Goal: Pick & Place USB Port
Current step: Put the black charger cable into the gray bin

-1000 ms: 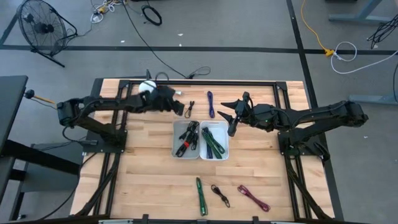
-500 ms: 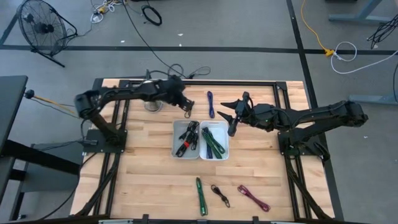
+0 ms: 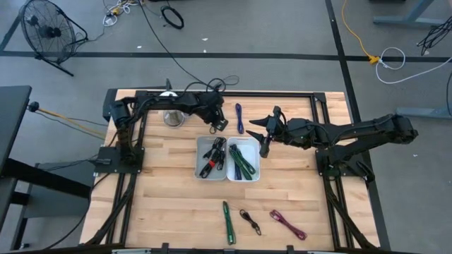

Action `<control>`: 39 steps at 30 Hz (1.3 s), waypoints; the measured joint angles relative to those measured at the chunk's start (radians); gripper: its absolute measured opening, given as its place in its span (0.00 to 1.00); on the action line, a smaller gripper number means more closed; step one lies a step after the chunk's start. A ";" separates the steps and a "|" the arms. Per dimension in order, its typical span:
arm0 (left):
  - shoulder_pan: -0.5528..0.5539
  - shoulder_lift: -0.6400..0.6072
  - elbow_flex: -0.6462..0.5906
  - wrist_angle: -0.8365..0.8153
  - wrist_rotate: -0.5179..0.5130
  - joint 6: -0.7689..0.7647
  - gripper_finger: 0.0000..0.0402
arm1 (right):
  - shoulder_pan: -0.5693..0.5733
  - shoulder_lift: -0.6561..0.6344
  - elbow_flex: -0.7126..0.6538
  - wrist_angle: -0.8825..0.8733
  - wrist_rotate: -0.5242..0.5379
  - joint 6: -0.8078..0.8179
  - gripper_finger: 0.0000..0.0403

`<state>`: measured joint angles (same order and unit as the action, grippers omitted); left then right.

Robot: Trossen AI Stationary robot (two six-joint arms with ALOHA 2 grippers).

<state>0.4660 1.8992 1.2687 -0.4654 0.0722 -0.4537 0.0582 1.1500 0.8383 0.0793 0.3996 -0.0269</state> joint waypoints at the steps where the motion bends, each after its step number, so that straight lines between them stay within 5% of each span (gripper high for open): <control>1: 0.000 0.003 0.011 -0.008 -0.011 0.005 0.25 | 0.000 0.000 0.000 -0.002 0.000 0.000 0.45; 8: 0.002 0.003 0.029 -0.053 -0.049 0.021 0.27 | 0.000 0.000 0.000 -0.026 0.001 0.000 0.45; 21: -0.010 0.019 0.027 -0.084 -0.077 -0.013 0.46 | 0.000 0.000 0.000 -0.038 0.000 0.000 0.45; 35: -0.025 0.109 0.028 -0.039 -0.099 -0.036 0.46 | 0.000 0.000 0.000 -0.046 -0.020 0.012 0.45; 39: -0.024 0.121 0.030 -0.041 -0.090 -0.056 0.38 | 0.000 0.000 0.000 -0.046 -0.025 0.013 0.45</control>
<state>0.4419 2.0205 1.2985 -0.5065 -0.0177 -0.5093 0.0586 1.1500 0.8383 0.0334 0.3744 -0.0143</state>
